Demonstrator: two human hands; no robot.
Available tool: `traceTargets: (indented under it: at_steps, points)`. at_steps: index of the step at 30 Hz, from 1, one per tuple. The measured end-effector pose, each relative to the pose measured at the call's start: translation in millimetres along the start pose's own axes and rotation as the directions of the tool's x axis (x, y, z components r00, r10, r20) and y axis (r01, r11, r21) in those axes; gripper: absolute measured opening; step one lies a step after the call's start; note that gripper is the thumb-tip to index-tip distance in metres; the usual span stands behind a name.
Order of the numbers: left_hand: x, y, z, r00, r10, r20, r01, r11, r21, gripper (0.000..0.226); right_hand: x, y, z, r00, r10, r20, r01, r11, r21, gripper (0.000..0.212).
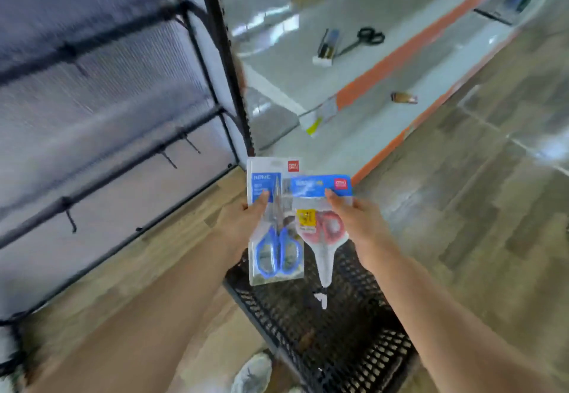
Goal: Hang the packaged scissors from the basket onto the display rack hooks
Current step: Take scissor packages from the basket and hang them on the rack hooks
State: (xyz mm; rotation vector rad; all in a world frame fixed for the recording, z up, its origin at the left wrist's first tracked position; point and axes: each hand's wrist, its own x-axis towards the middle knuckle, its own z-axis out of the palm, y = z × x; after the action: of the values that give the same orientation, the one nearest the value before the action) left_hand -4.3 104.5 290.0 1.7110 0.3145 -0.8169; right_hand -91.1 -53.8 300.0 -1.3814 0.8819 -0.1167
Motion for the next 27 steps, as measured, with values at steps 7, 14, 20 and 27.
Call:
traceTargets:
  at_steps: [7, 14, 20, 27]
  points:
    - [-149.7, 93.0, -103.8, 0.965, 0.12, -0.232, -0.144, 0.985, -0.091, 0.066, -115.1, -142.6, 55.8, 0.973, -0.164, 0.165, 0.164, 0.986, 0.014, 0.015]
    - [-253.2, 86.9, -202.7, 0.907, 0.076, -0.415, -0.182, 0.958, -0.221, 0.031, -212.7, -176.6, 135.4, 0.929, -0.114, 0.351, 0.141, 0.989, -0.051, 0.006]
    - [-310.5, 70.1, -280.1, 0.839, 0.093, -0.536, -0.302, 0.899, -0.316, 0.034, -270.3, -193.6, 207.2, 0.867, -0.153, 0.475, 0.242, 0.961, -0.133, 0.007]
    - [-374.8, 12.6, -387.0, 0.786, 0.078, -0.613, -0.36, 0.864, -0.351, 0.028, -360.5, -176.5, 305.7, 0.807, -0.187, 0.561, 0.319, 0.936, -0.147, 0.01]
